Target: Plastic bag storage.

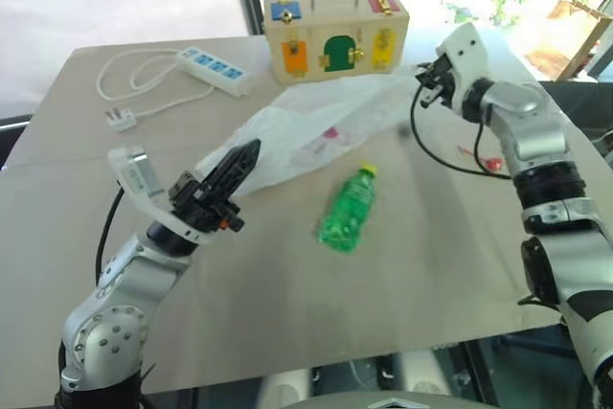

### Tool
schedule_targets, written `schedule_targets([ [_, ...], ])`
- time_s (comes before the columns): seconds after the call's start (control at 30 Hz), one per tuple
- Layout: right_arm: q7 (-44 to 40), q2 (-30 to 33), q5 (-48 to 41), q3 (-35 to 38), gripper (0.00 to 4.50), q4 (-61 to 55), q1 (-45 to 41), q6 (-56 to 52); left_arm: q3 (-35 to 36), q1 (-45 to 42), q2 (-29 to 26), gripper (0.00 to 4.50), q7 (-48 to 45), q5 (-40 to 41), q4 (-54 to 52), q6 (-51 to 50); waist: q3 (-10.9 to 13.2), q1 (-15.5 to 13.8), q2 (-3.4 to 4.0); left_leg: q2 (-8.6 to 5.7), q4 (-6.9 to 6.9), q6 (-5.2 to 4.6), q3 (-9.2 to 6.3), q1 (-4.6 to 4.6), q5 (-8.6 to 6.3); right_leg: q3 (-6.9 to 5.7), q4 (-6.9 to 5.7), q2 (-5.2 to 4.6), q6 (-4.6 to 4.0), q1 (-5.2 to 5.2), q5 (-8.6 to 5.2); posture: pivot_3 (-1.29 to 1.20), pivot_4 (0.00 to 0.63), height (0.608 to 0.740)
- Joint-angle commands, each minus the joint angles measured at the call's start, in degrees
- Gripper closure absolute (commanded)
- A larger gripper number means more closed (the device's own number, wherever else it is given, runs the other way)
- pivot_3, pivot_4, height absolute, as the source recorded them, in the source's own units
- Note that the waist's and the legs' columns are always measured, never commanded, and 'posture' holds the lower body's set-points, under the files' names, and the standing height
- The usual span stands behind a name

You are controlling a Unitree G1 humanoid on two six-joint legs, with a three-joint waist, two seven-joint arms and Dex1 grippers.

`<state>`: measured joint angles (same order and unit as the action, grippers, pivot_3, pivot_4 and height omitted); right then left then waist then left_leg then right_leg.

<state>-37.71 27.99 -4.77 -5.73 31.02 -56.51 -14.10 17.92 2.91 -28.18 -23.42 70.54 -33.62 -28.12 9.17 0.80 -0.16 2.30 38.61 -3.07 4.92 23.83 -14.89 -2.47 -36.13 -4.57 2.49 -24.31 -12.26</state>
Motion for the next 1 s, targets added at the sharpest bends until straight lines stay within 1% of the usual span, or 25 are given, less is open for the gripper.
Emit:
schedule_targets([
  [0.03, -3.22, 2.13, 0.63, -0.63, 4.42, -5.27, 4.15, -4.23, 0.33, 0.82, 0.33, 4.5, 0.05, -0.79, -0.92, 0.21, 0.0, -0.05, 0.0, 0.0, 0.0, 0.0, 0.01, 0.01, 0.0, 0.0, 0.01, 0.0, 0.0, 0.0, 0.0, 0.0, 0.15, 0.74],
  [0.07, -3.71, 2.09, -0.06, -0.39, 4.42, -7.2, 5.49, -5.79, 0.36, 0.67, 0.6, 4.5, 0.58, -1.47, -0.39, 0.37, 0.02, -0.1, 0.0, -0.01, 0.0, 0.0, 0.02, 0.01, 0.0, 0.0, 0.01, 0.0, 0.0, 0.0, 0.0, 0.0, 0.15, 0.74],
  [0.1, -4.87, 2.39, -1.11, -0.09, 3.91, -9.49, 6.91, -7.74, 0.58, 0.52, 0.63, 4.5, 0.93, -1.69, 0.12, 0.32, 0.02, -0.14, 0.01, -0.01, 0.0, 0.0, 0.01, 0.01, 0.0, 0.0, 0.01, 0.0, 0.0, 0.0, 0.0, 0.0, 0.15, 0.74],
  [0.13, -6.44, 3.02, -2.27, 0.24, 3.63, -11.92, 8.28, -9.97, 0.97, 0.38, 0.59, 4.5, 1.21, -1.63, 0.56, 0.22, 0.03, -0.13, 0.01, -0.02, 0.0, 0.0, 0.01, 0.01, 0.0, 0.0, 0.0, 0.0, 0.0, -0.01, 0.0, 0.0, 0.15, 0.74],
  [0.2, -9.2, 4.69, -6.39, 2.95, 2.69, -17.38, 11.38, -15.29, 1.99, 0.58, 0.15, 4.5, 1.45, -0.86, 0.92, -0.17, 0.04, -0.16, 0.01, -0.01, 0.0, 0.0, 0.0, 0.02, 0.0, 0.0, 0.0, 0.0, 0.0, -0.01, 0.0, 0.0, 0.15, 0.74],
  [0.23, -10.34, 5.33, -9.31, 4.78, 2.43, -19.95, 12.73, -18.66, 2.36, 0.85, -0.05, 4.5, 1.38, -0.5, 0.83, -0.35, 0.04, -0.17, 0.01, -0.01, 0.02, 0.0, 0.0, 0.0, 0.0, 0.01, -0.01, 0.0, 0.0, -0.01, 0.0, 0.0, 0.15, 0.74],
  [0.27, -11.2, 6.6, -13.08, 7.81, 1.96, -23.13, 14.65, -23.62, 2.67, 1.26, -0.36, 4.5, 1.24, -0.18, 0.52, -0.6, 0.04, -0.19, 0.0, -0.01, 0.02, -0.01, 0.01, 0.01, 0.0, 0.01, -0.01, 0.0, 0.0, -0.01, 0.0, 0.0, 0.15, 0.74],
  [0.3, -12.38, 8.63, -16.42, 10.33, 1.59, -26.6, 17.06, -28.92, 3.02, 1.7, -0.59, 4.5, 1.14, 0.2, 0.14, -0.8, 0.04, -0.27, 0.0, 0.0, 0.02, -0.01, 0.0, 0.0, 0.0, 0.01, 0.0, 0.0, 0.0, 0.0, 0.0, 0.0, 0.15, 0.74],
  [0.4, -13.62, 15.06, -22.63, 15.23, 0.23, -35.4, 24.34, -41.8, 3.93, 2.62, -0.93, 4.5, 1.24, 0.85, -0.67, -1.11, 0.04, -1.21, -0.03, 0.03, 0.01, -0.04, -0.1, 0.03, -0.02, -0.07, 0.04, -0.04, 0.0, 0.02, 0.0, 0.0, 0.15, 0.74],
  [0.43, -12.9, 16.29, -25.93, 18.44, 0.06, -38.11, 26.5, -48.36, 4.07, 2.77, -0.93, 4.5, 1.28, 0.85, -0.82, -1.15, 0.05, -1.34, -0.03, 0.03, 0.01, -0.09, -0.1, 0.02, -0.05, -0.08, 0.11, -0.04, -0.01, 0.05, 0.0, 0.0, 0.15, 0.74],
  [0.5, -11.97, 18.31, -31.53, 24.03, 0.06, -44.29, 31.32, -58.99, 4.13, 2.95, -0.85, 4.5, 1.3, 0.67, -0.9, -1.2, 0.05, -1.46, -0.05, 0.03, 0.01, -0.12, -0.09, 0.03, -0.07, -0.06, 0.18, -0.04, -0.07, 0.06, -0.04, 0.0, 0.15, 0.74],
  [0.57, -10.02, 18.03, -35.02, 30.14, 0.06, -49.1, 34.97, -68.63, 3.82, 3.22, -0.94, 4.5, 0.83, 0.17, -0.88, -1.41, 0.05, -1.42, -0.06, 0.03, 0.0, -0.23, -0.1, 0.01, -0.13, -0.03, 0.17, -0.03, -0.21, 0.06, -0.12, 0.0, 0.15, 0.74],
  [0.67, -7.18, 16.52, -36.64, 37.96, 0.06, -53.67, 41.53, -76.83, 3.55, 3.12, -1.07, 4.5, 0.2, -0.11, -0.56, -1.7, 0.03, -1.57, -0.1, 0.02, 0.02, -0.27, -0.08, -0.07, -0.16, 0.0, 0.11, 0.0, -0.23, 0.09, -0.13, 0.0, 0.15, 0.74],
  [0.73, -6.57, 16.08, -38.51, 42.43, 0.06, -55.25, 48.79, -78.31, 3.48, 2.43, -1.36, 4.5, -0.13, -0.28, 0.19, -1.92, -0.04, -1.77, -0.2, -0.01, 0.03, -0.27, -0.12, -0.08, -0.16, -0.03, 0.12, 0.0, -0.24, 0.12, -0.13, 0.0, 0.15, 0.74],
  [0.87, -5.23, 15.32, -41.81, 45.86, 0.06, -60.92, 62.03, -78.4, 3.41, 1.24, -2.04, 4.5, -1.18, -0.43, 1.96, -2.57, -0.23, -1.95, -0.52, -0.04, 0.03, -0.28, -0.43, -0.07, -0.17, -0.3, 0.23, 0.0, -0.24, 0.35, -0.15, 0.0, 0.15, 0.74],
  [0.93, -3.61, 14.24, -42.76, 46.34, 0.06, -63.95, 65.29, -78.4, 3.1, 0.91, -2.26, 4.5, -1.97, -1.0, 2.71, -2.87, -0.23, -1.63, -0.44, -0.02, 0.03, -0.27, -0.48, -0.07, -0.17, -0.36, 0.26, 0.0, -0.23, 0.4, -0.16, 0.0, 0.15, 0.74],
  [1.0, -0.58, 12.49, -41.1, 46.54, 0.06, -65.29, 66.91, -78.4, 2.69, 0.52, -2.22, 4.5, -2.55, -1.35, 3.27, -3.07, -0.26, -1.26, -0.42, -0.03, 0.04, -0.28, -0.36, -0.17, -0.17, -0.22, 0.22, 0.01, -0.21, 0.4, -0.16, 0.0, 0.15, 0.74],
])
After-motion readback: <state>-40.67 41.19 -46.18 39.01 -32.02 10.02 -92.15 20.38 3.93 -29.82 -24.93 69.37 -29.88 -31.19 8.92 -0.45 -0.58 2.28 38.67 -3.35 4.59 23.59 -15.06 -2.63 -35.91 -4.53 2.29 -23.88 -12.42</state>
